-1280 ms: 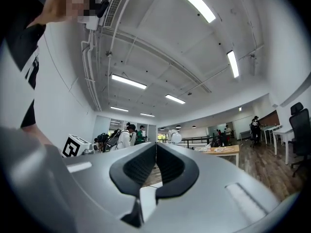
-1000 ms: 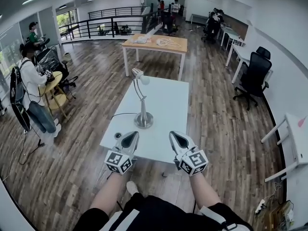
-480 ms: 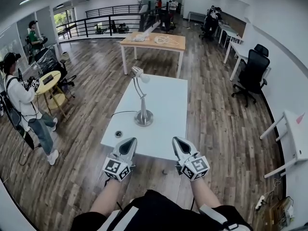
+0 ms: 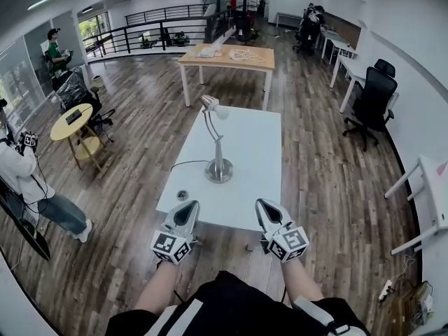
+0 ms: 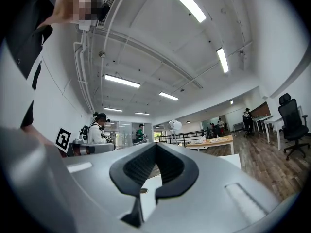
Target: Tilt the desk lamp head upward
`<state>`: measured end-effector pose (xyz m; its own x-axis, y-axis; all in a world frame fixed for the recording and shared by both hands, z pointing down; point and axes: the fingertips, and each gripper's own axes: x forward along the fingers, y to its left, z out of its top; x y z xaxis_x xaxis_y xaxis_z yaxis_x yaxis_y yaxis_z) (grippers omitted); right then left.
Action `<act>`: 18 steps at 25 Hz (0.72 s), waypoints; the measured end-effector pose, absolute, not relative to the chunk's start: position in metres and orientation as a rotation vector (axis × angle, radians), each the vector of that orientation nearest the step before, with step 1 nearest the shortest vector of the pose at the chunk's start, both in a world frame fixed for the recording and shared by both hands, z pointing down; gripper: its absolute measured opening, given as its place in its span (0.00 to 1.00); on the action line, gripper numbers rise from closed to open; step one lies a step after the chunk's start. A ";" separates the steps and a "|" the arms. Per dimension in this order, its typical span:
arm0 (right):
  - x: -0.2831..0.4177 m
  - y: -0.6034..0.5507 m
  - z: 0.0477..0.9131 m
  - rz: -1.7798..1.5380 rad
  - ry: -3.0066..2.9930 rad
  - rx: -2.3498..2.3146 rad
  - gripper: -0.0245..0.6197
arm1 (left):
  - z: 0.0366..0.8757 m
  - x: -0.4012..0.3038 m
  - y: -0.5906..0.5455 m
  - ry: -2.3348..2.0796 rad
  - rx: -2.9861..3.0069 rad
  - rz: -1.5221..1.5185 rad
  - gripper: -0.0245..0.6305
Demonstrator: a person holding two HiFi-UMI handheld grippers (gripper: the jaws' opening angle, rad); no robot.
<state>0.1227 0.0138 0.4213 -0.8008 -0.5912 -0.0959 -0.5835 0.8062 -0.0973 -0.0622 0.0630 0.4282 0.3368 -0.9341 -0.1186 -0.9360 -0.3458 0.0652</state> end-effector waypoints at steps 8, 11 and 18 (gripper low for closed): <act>0.106 0.007 0.417 -0.085 2.879 -0.933 0.05 | 0.425 -0.078 0.057 1.787 -2.558 0.226 0.04; 0.101 0.008 0.415 -0.076 2.884 -0.929 0.05 | 0.427 -0.083 0.058 1.798 -2.558 0.231 0.04; 0.097 0.009 0.415 -0.076 2.884 -0.939 0.05 | 0.434 -0.085 0.060 1.792 -2.580 0.227 0.04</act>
